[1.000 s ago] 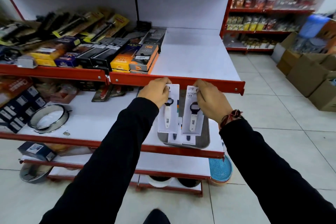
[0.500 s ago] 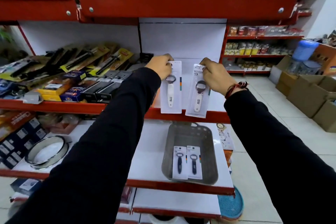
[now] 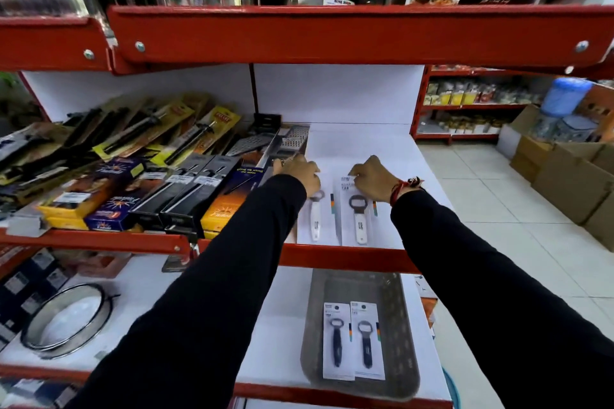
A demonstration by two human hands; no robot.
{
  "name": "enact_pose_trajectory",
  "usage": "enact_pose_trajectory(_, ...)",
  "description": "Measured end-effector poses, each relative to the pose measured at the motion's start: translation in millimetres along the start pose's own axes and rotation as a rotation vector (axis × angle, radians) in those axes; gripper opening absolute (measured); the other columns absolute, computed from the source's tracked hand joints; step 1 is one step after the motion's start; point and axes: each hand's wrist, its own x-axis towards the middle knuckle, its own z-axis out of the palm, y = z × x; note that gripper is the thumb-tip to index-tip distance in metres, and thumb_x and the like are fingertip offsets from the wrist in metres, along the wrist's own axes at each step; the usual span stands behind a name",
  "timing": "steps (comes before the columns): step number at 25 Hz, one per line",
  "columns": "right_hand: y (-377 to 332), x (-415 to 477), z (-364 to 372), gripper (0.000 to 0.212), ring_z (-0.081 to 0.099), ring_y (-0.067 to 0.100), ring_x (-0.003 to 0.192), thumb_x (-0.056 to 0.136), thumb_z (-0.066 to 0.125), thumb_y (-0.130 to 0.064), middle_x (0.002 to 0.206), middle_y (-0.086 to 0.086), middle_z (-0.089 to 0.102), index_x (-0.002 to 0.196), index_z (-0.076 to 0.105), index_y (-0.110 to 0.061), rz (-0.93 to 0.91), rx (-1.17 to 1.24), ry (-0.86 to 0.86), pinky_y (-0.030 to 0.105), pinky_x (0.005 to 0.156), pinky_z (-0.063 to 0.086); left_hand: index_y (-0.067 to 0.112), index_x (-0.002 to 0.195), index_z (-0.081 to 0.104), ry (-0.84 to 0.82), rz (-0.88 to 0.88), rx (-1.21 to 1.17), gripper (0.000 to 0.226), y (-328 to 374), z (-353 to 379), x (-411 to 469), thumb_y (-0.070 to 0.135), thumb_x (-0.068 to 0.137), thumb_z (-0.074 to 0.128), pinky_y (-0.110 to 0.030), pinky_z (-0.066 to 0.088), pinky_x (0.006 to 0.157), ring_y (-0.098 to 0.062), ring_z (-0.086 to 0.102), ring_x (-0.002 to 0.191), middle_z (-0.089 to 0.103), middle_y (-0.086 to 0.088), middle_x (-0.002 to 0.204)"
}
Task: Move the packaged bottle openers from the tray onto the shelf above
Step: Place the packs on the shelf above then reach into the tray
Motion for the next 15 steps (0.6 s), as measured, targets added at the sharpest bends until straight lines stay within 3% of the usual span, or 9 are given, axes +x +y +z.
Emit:
enact_pose_trajectory(2, 7.6, 1.3, 9.3, 0.039, 0.056, 0.037, 0.107, 0.09, 0.042, -0.009, 0.132, 0.019, 0.052, 0.123, 0.062, -0.011, -0.005, -0.042, -0.022, 0.032, 0.086, 0.042, 0.025, 0.13, 0.06, 0.086, 0.035, 0.119, 0.039, 2.6, 7.9, -4.3, 0.028, 0.093, 0.049, -0.059, 0.006, 0.122, -0.023, 0.049, 0.134, 0.054, 0.001, 0.14)
enact_pose_trajectory(5, 13.7, -4.2, 17.1, 0.05, 0.051, 0.036, 0.122, 0.09, 0.04, -0.015, 0.137, 0.011, 0.051, 0.138, 0.047, -0.022, 0.003, -0.233, 0.009, 0.044, 0.1, 0.036, 0.029, 0.125, 0.062, 0.161, 0.067, 0.196, 0.038, 8.9, 18.3, -12.5, 0.032, 0.094, 0.041, -0.062, -0.026, 0.112, -0.022, 0.053, 0.134, 0.07, 0.008, 0.12)
enact_pose_trajectory(8, 14.7, -12.8, 19.8, 0.052, 0.049, 0.034, 0.126, 0.092, 0.039, -0.022, 0.139, 0.004, 0.055, 0.144, 0.039, -0.025, -0.012, -0.282, 0.014, 0.048, 0.103, 0.03, 0.027, 0.121, 0.065, 0.177, 0.074, 0.23, 0.04, 12.8, 22.1, -19.9, 0.032, 0.095, 0.034, -0.058, -0.033, 0.108, -0.025, 0.037, 0.148, 0.079, 0.004, 0.104)
enact_pose_trajectory(12, 15.5, -41.9, 13.8, 0.046, 0.049, 0.033, 0.124, 0.095, 0.038, -0.029, 0.136, 0.004, 0.057, 0.141, 0.043, -0.025, -0.07, -0.251, 0.138, 0.047, 0.102, 0.03, 0.025, 0.132, 0.058, 0.151, 0.083, 0.239, 0.042, 19.1, 17.5, -41.3, 0.033, 0.1, 0.032, -0.054, -0.023, 0.119, -0.022, 0.036, 0.149, 0.069, -0.002, 0.129)
enact_pose_trajectory(15, 9.6, -81.5, 10.3, 0.041, 0.048, 0.033, 0.123, 0.096, 0.039, -0.027, 0.133, 0.006, 0.056, 0.136, 0.05, -0.026, -0.13, -0.232, 0.244, 0.047, 0.101, 0.031, 0.024, 0.132, 0.058, 0.323, 0.112, 0.095, 0.039, 29.1, 17.0, -76.6, 0.028, 0.1, 0.038, -0.043, 0.015, 0.126, -0.021, 0.049, 0.138, 0.063, -0.002, 0.136)
